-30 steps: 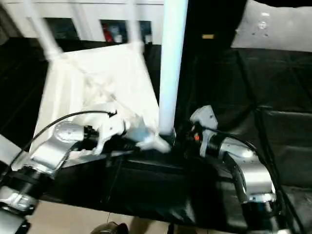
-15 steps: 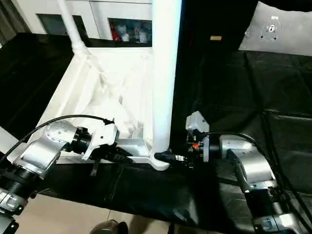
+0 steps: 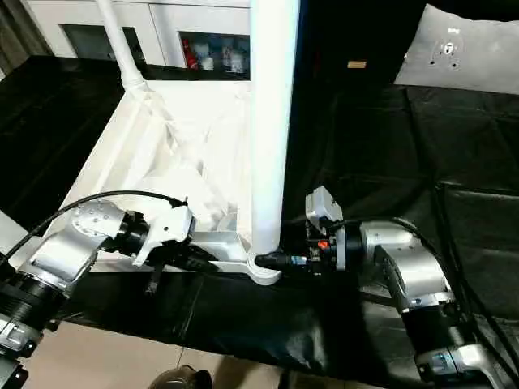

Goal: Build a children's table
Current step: Rotate leg to tighten

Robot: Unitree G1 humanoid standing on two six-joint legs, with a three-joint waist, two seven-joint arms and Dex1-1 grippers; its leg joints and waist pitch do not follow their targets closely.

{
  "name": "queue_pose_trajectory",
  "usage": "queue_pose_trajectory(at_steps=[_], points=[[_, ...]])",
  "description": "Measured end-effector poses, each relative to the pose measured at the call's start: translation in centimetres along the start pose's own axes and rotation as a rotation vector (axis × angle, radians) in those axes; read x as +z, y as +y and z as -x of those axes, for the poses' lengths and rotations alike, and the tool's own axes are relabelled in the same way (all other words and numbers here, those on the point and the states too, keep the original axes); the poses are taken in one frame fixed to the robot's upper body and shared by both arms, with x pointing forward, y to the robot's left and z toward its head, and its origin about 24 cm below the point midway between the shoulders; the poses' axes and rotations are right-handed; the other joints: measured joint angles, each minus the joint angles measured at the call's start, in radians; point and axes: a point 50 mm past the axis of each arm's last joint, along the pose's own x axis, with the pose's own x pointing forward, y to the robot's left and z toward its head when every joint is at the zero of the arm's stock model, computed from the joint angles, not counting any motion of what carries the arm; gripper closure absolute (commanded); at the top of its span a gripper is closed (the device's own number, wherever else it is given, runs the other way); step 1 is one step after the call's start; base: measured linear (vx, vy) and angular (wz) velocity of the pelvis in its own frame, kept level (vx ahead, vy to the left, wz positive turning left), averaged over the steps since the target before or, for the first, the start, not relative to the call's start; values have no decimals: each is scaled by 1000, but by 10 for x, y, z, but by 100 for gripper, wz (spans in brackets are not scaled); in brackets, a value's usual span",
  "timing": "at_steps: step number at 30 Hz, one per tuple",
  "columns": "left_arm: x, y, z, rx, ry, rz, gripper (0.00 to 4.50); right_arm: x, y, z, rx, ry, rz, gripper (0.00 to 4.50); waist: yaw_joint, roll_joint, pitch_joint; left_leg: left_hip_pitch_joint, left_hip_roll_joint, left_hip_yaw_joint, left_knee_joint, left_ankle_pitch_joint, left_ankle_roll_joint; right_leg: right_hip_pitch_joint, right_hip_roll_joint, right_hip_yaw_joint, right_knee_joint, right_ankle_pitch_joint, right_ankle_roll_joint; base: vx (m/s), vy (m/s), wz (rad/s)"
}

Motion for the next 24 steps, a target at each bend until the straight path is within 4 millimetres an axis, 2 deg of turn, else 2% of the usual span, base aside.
queue_pose_trajectory(at_steps=[4, 6, 9, 12, 14, 17, 24], points=[[0, 0, -1, -1, -3, 7, 450, -1, 2, -5, -12, -17, -9, 239, -1, 0, 0, 1, 0, 0, 0, 0, 0, 1, 0, 0, 1, 0, 0, 0, 0, 0], [-1, 1, -1, 23, -6, 31, 450, -3, 5, -8, -56, -33, -23, 240, 0, 0, 0, 2, 0, 0, 0, 0, 0, 1, 0, 0, 1, 0, 0, 0, 0, 0], [-2, 6, -2, 98, -28, 108, 450, -3, 3, -13, -175, -64, -36, 241, -8, 0, 0, 4, 0, 1, 0, 1, -2, 2, 0, 1, 1, 1, -1, 0, 0, 0], [-1, 10, -7, 169, -40, 152, 450, -3, -1, -18, -319, -90, -52, 241, -33, 0, 0, 4, 0, 1, -1, 1, -8, 4, 0, 1, 1, 0, 1, 0, 0, 0], [0, 18, -13, 267, -39, 186, 450, -2, -8, -29, -513, -130, -92, 241, -60, 0, 0, 5, 1, 1, -2, 1, -12, 4, 1, 1, 1, 0, 4, 0, 0, 0], [8, 27, -29, 349, -57, 206, 450, 1, -16, -34, -732, -152, -128, 241, -84, 0, -1, 6, 1, 1, -2, 1, -12, 4, 2, 1, 0, 0, 5, 0, 0, 0], [23, 40, -54, 503, -74, 238, 450, 9, -29, -45, -1025, -176, -172, 245, -82, 3, -2, 5, 1, 1, -5, 1, -12, 4, 2, 1, -1, 0, 5, 0, 0, 0]])
